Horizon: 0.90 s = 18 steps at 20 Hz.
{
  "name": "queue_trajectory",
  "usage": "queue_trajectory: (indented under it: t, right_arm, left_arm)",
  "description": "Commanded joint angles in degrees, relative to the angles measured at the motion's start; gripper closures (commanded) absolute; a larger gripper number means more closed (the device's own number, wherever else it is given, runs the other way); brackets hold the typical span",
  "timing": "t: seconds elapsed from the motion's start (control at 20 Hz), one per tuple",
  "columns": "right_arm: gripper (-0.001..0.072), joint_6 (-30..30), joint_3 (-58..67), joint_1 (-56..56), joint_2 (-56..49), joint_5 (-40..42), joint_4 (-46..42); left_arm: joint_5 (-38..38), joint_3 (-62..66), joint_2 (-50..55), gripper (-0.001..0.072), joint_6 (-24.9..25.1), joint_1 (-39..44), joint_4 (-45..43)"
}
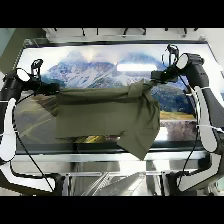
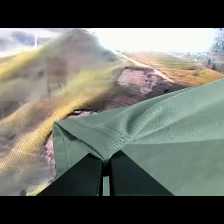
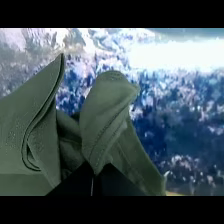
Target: Fold the shirts.
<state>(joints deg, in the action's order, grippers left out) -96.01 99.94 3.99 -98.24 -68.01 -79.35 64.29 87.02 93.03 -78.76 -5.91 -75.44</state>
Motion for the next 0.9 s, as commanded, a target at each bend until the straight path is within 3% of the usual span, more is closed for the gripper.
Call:
queue_trajectory:
  t: [0.0, 0.1, 0.15, 0.2, 0.25, 0.4, 0.55, 0.75, 0.85]
  right_arm:
    - [0.0681, -1.6, -0.1, 0.1, -1.4, -6.6, 0.1]
    - [0.0656, -1.6, -0.1, 0.1, -2.5, -9.1, 0.1]
    - [0.0295, -1.4, -0.1, 0.1, -2.8, -10.0, 0.0]
    - [0.0007, -1.0, 0.0, 0.0, -2.6, -10.8, -0.2]
    - [0.0005, 0.3, 0.1, -0.2, -1.9, -12.2, -0.2]
    - [0.0006, 3.7, 0.1, -1.0, 2.4, -18.1, -0.4]
    - [0.0005, 5.5, -1.0, -1.9, 8.7, -20.0, -0.6]
    - [0.0005, 6.3, -14.0, -3.8, 17.9, -17.8, -0.1]
    - [0.0005, 6.3, -22.7, -4.4, 22.2, -14.9, 2.1]
  left_arm:
    - [4.0, 0.1, 0.9, 0.0694, 0.3, -0.1, -0.3]
    - [6.8, 0.1, 1.9, 0.0694, 0.3, -0.1, -1.4]
    - [7.3, 0.2, 2.2, 0.0681, 0.3, -0.1, -1.3]
    - [7.1, 0.2, 2.2, 0.0405, 0.2, -0.1, -1.2]
    - [6.6, 0.2, 1.6, 0.0, -0.9, -0.1, -0.9]
    - [6.8, 0.2, -1.8, 0.0008, -2.8, -1.0, -1.0]
    - [12.3, -3.1, -8.1, 0.0009, -3.8, -4.0, -1.1]
    - [13.6, -22.2, -19.7, 0.001, -3.9, -9.5, -0.5]
    - [13.9, -29.7, -22.1, 0.0011, -3.2, -12.8, 4.1]
